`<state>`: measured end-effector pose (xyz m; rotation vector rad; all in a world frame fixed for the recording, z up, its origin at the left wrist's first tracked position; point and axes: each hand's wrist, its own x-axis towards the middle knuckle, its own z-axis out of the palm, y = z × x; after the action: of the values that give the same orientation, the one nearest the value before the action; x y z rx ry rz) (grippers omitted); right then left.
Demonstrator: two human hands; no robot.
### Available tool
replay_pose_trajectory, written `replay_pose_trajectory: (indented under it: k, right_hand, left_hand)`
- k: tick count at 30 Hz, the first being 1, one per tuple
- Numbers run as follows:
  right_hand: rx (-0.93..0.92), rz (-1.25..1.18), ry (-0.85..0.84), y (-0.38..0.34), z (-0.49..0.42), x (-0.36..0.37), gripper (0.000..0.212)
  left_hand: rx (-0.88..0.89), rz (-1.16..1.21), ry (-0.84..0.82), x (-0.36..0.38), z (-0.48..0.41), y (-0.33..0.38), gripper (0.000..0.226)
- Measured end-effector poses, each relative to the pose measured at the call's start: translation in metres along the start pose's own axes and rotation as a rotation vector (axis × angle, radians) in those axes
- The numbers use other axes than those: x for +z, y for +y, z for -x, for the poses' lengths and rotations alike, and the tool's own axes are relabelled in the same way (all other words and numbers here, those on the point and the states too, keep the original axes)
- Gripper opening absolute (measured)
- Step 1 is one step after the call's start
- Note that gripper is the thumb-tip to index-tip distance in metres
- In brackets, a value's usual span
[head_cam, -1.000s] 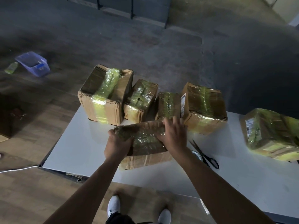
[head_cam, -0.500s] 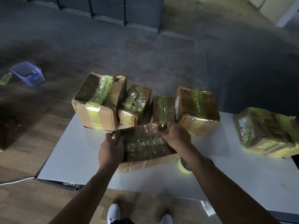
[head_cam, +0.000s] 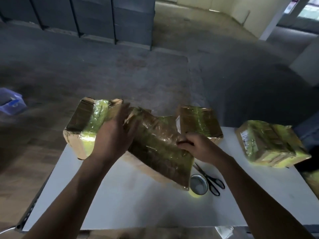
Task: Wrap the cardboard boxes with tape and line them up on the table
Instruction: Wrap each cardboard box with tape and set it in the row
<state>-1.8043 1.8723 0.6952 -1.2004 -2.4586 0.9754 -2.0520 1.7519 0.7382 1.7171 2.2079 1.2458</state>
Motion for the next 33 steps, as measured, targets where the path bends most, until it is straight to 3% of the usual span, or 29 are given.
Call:
replay_pose_trajectory:
  k: [4, 7, 9, 12, 14, 21, 26, 29, 33]
  right_hand:
    - [0.105, -0.053, 0.222, 0.001, 0.010, -0.015, 0.021]
    - [0.167, -0.076, 0.404, 0.000, 0.016, -0.017, 0.025]
    - [0.221, -0.077, 0.483, 0.002, 0.018, -0.018, 0.020]
    - [0.258, -0.086, 0.520, 0.012, 0.019, -0.028, 0.024]
    - [0.296, -0.088, 0.525, 0.024, 0.020, -0.042, 0.032]
    - [0.430, -0.062, 0.818, 0.104, 0.034, -0.109, 0.027]
    - [0.495, -0.083, 0.785, 0.170, 0.038, -0.166, 0.027]
    - [0.521, -0.041, 0.737, 0.206, 0.037, -0.184, 0.025]
    - [0.564, -0.031, 0.602, 0.249, 0.032, -0.195, 0.026]
  left_hand:
    - [-0.006, 0.117, 0.158, 0.012, 0.002, 0.016, 0.083]
    - [-0.096, 0.444, -0.122, 0.042, 0.010, 0.033, 0.075]
    - [-0.155, 0.539, -0.275, 0.067, 0.011, 0.053, 0.066]
    - [-0.081, 0.502, -0.202, 0.106, 0.001, 0.074, 0.032]
    - [-0.090, 0.479, -0.273, 0.129, -0.014, 0.088, 0.005]
    - [-0.073, 0.377, -0.375, 0.225, -0.062, 0.173, 0.021]
    - [-0.146, 0.300, -0.349, 0.302, -0.079, 0.229, 0.046]
    - [-0.258, 0.297, -0.351, 0.339, -0.084, 0.247, 0.045]
    - [-0.322, 0.250, -0.493, 0.375, -0.081, 0.257, 0.042]
